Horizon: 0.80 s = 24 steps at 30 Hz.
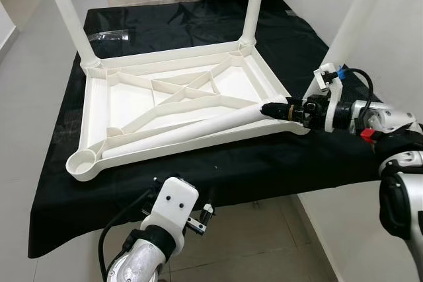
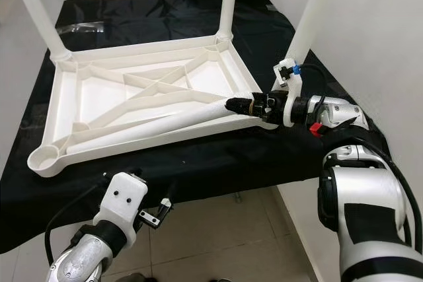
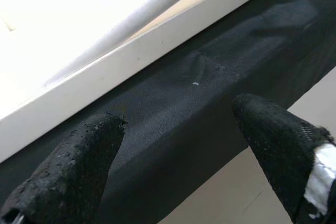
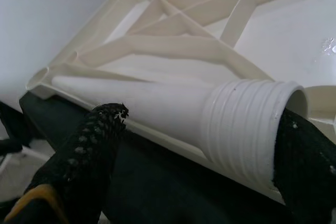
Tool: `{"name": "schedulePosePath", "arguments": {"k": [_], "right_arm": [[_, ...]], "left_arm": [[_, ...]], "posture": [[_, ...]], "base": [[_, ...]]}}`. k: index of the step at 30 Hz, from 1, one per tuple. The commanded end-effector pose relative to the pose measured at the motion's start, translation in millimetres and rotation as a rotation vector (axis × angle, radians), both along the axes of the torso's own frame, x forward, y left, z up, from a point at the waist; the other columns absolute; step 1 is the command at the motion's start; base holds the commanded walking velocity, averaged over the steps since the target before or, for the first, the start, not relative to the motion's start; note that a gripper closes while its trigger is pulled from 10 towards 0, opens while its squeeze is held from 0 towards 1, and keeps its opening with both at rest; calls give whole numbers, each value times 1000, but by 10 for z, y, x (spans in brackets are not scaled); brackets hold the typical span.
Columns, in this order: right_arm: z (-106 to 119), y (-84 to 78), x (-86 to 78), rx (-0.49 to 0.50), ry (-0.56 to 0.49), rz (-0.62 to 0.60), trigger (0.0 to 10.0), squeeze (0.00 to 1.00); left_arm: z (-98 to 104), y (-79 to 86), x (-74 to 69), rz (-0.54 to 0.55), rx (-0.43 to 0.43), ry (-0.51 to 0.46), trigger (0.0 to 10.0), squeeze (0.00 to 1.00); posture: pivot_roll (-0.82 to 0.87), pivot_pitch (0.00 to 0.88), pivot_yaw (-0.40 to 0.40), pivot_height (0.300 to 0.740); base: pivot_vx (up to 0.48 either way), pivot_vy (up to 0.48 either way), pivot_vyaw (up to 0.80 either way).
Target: Building children table
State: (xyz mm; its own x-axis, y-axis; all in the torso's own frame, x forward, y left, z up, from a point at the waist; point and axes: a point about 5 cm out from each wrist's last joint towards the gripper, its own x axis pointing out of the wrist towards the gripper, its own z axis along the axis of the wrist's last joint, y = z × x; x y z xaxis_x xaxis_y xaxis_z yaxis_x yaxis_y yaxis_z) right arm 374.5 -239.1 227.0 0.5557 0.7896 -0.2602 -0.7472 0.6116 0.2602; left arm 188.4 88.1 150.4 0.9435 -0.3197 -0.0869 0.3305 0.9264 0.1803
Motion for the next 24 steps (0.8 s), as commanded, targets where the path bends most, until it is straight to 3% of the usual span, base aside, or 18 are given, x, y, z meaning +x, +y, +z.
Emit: {"name": "schedulePosePath", "arguments": {"k": [1,13,19,21,22,24], "right_arm": [[17,34,-10,-9,3,61,10000,0],[86,80,-60,3,2,212,10000,0],[100,74,-93,-49,14,290,10000,0],[93,74,-98,-65,20,303,9451,0],[88,76,-99,-75,22,308,3059,0],[88,76,-99,-75,22,308,3059,0]], "left_arm": [[-39,11,-4,12,14,11,10000,0],[-52,19,4,27,17,12,10000,0],[-56,21,12,34,18,8,10000,0],[-58,17,14,34,18,7,10000,0],[-61,14,16,34,19,7,10000,0],[-61,14,16,34,19,7,10000,0]], "posture": [[124,161,-61,740],[123,154,-65,740],[118,146,-64,740],[116,143,-64,740],[117,141,-65,740],[117,141,-65,740]], "base": [[0,0,0],[0,0,0],[0,0,0],[0,0,0],[0,0,0],[0,0,0]]}}
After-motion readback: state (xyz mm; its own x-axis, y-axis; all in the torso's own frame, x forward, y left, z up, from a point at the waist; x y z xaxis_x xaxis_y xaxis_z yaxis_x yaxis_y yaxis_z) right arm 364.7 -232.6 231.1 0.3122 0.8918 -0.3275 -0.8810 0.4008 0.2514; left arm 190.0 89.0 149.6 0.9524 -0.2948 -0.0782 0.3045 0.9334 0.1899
